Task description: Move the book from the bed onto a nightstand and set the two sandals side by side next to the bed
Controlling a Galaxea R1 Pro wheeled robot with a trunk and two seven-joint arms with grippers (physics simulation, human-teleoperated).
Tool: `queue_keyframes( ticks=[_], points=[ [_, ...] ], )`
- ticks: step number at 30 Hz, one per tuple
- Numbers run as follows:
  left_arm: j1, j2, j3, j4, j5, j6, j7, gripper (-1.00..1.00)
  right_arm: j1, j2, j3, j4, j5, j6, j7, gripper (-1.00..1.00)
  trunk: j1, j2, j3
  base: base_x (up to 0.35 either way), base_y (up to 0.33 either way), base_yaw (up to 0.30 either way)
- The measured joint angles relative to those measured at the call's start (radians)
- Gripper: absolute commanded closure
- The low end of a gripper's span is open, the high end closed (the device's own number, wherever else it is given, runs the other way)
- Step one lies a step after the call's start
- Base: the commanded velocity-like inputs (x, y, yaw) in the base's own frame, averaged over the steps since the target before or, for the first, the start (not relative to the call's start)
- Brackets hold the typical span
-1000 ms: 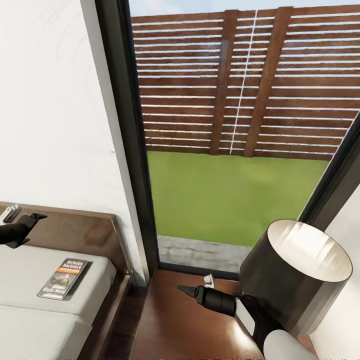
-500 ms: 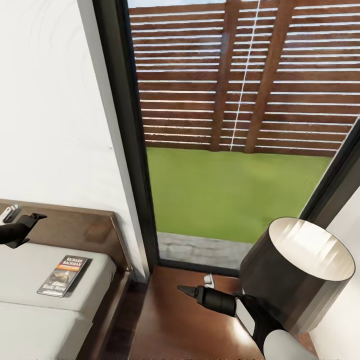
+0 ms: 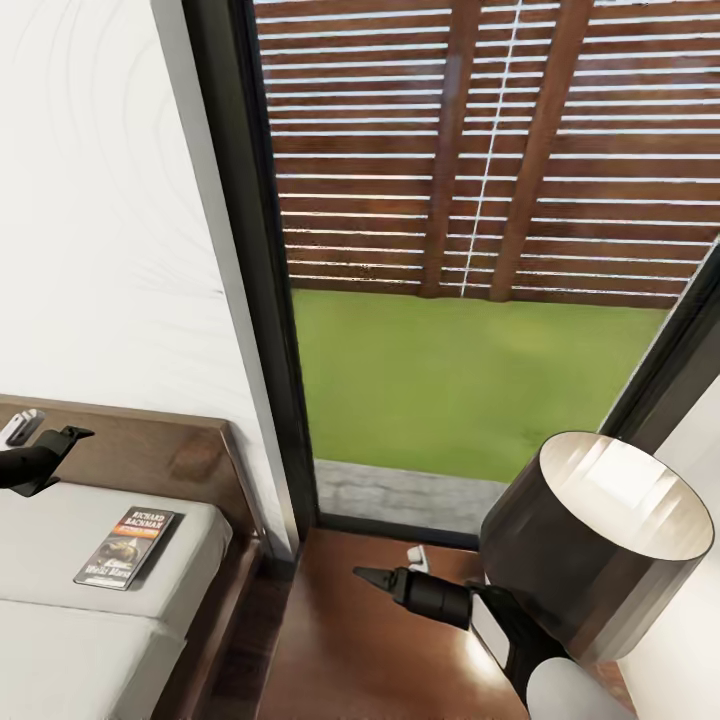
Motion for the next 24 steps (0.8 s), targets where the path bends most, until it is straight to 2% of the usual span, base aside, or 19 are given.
queue_keyframes(
  ticks=[4, 5, 6, 9, 24],
  points=[
    [0.000, 0.000, 0.000, 0.000, 0.000, 0.000, 0.000, -1.00, 0.000, 0.019, 0.010, -0.012, -0.002, 0.031, 0.022, -1.00, 0.000, 0.000, 0.000, 0.000, 0.000, 0.000],
    [0.000, 0.000, 0.000, 0.000, 0.000, 0.000, 0.000, -1.00, 0.000, 0.025, 0.011, -0.018, -0.002, 0.058, 0.041, -1.00, 0.000, 0.000, 0.000, 0.000, 0.000, 0.000],
    [0.000, 0.000, 0.000, 0.000, 0.000, 0.000, 0.000, -1.00, 0.000, 0.033, 0.013, -0.047, -0.003, 0.122, 0.086, -1.00, 0.000, 0.000, 0.000, 0.000, 0.000, 0.000],
    [0.000, 0.000, 0.000, 0.000, 0.000, 0.000, 0.000, -1.00, 0.000, 0.047, 0.023, -0.091, -0.003, 0.195, 0.124, -1.00, 0.000, 0.000, 0.000, 0.000, 0.000, 0.000],
    [0.000, -0.002, 0.001, 0.000, 0.000, 0.000, -0.001, -1.00, 0.000, 0.051, 0.035, -0.105, -0.002, 0.217, 0.134, -1.00, 0.000, 0.000, 0.000, 0.000, 0.000, 0.000]
  ],
)
